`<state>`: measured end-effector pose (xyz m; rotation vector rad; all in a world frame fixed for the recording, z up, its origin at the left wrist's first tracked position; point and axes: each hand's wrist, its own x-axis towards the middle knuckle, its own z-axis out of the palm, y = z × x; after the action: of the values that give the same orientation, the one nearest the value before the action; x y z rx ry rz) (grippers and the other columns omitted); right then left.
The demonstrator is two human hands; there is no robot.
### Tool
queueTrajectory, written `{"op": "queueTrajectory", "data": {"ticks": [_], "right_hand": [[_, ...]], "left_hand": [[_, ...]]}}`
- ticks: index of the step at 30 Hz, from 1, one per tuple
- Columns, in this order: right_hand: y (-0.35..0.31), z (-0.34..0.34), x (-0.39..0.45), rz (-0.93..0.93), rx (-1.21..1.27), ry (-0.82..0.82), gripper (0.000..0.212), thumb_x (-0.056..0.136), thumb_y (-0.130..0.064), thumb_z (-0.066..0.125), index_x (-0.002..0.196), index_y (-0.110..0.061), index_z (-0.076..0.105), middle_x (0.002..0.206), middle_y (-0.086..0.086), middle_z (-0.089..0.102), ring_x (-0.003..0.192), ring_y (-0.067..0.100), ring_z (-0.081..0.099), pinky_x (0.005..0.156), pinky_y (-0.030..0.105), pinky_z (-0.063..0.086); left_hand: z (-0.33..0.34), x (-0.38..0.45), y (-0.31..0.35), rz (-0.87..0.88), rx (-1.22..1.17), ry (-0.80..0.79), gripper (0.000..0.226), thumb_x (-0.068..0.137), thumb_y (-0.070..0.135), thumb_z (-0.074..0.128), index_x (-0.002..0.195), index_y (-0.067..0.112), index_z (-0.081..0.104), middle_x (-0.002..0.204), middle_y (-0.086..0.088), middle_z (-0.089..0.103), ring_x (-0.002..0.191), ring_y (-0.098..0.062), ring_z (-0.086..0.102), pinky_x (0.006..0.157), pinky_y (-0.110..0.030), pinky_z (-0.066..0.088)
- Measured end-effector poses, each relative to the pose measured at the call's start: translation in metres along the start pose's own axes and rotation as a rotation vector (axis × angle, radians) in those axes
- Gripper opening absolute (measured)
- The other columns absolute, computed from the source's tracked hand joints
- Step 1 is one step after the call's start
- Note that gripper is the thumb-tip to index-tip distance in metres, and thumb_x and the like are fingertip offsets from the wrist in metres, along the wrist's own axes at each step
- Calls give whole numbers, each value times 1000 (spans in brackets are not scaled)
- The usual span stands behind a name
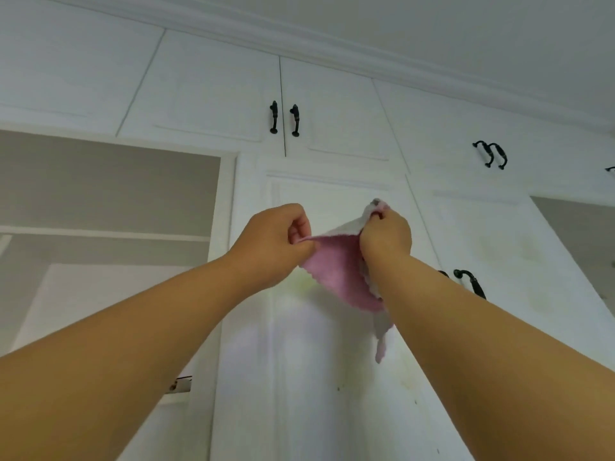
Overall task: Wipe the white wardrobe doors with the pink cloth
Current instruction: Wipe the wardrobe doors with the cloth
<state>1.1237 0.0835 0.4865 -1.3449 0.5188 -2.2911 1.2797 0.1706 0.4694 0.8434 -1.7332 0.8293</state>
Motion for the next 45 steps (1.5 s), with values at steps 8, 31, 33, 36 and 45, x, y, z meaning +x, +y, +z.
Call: {"op": "queueTrajectory", "data": {"ticks": [8, 31, 33, 36, 45], "right_hand": [[24, 33, 42, -391, -821, -344, 47, 102, -30, 42, 147, -15, 41, 155, 12, 34, 142, 35, 31, 116, 49, 29], [4, 124, 97, -1067, -943, -554, 55, 107, -36, 23, 161, -26, 13, 168, -8, 6, 154, 10, 4, 125, 42, 7], [16, 101, 118, -1002, -927, -451, 56, 107, -36, 25, 161, -24, 16, 169, -4, 8, 155, 14, 7, 125, 43, 11], [39, 51, 161, -841, -973, -249, 55, 105, -35, 27, 156, -16, 28, 165, 8, 21, 151, 24, 21, 119, 46, 23], [39, 42, 152, -692, -1125, -136, 47, 105, -26, 25, 144, -8, 44, 155, 16, 36, 145, 31, 27, 118, 55, 21]], "left_hand": [[29, 22, 2, 6, 51, -47, 21, 95, 39, 59, 85, 21, 58, 80, 6, 59, 69, -8, 51, 64, -22, 43], [40, 58, -97, -275, 793, 243, 54, 102, 29, 32, 153, 16, 19, 158, -1, 18, 145, -21, 16, 120, -51, 8], [45, 59, -96, -278, 817, 255, 51, 101, 28, 33, 148, 13, 22, 154, -2, 21, 142, -23, 20, 120, -51, 12], [51, 58, -97, -268, 858, 275, 52, 100, 28, 33, 148, 11, 24, 152, -3, 23, 141, -25, 22, 119, -51, 14], [52, 59, -100, -233, 826, 292, 50, 99, 24, 38, 144, 5, 32, 148, -10, 32, 138, -32, 27, 119, -48, 20]]}}
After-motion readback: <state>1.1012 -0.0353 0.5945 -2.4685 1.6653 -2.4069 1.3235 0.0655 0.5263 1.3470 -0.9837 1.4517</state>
